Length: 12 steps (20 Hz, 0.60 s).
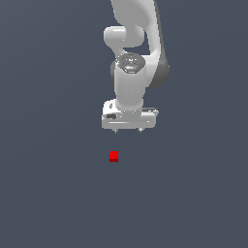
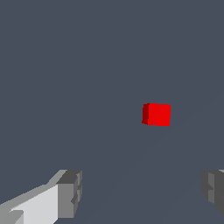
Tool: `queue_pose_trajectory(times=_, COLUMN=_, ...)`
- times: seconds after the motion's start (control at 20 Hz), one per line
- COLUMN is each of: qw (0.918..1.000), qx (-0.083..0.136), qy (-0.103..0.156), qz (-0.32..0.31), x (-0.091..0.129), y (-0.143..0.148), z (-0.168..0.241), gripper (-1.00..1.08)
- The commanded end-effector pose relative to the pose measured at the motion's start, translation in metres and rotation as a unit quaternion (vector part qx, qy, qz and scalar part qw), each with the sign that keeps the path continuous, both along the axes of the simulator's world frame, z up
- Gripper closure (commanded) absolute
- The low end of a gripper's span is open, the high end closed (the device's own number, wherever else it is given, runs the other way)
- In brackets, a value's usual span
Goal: Pick up the red cube and move it to a goal position.
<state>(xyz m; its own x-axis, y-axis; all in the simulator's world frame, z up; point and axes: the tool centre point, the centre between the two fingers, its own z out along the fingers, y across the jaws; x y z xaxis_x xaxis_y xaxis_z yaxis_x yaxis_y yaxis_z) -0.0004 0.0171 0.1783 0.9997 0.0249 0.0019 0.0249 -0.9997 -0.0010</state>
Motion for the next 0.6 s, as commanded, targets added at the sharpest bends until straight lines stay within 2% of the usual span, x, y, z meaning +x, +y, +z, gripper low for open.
queue_pose_trajectory(times=0.0, qw=1.0000, qx=0.000, qy=0.000, qz=0.000, x=0.000, y=0.000, z=0.000, gripper=-0.92)
queue_pose_trajectory(times=0.25, qw=1.0000, qx=0.000, qy=0.000, qz=-0.002, x=0.002, y=-0.003, z=-0.007, gripper=-0.92)
queue_pose_trajectory(times=0.55, qw=1.0000, qx=0.000, qy=0.000, qz=-0.007, x=0.009, y=-0.014, z=-0.035, gripper=-0.92)
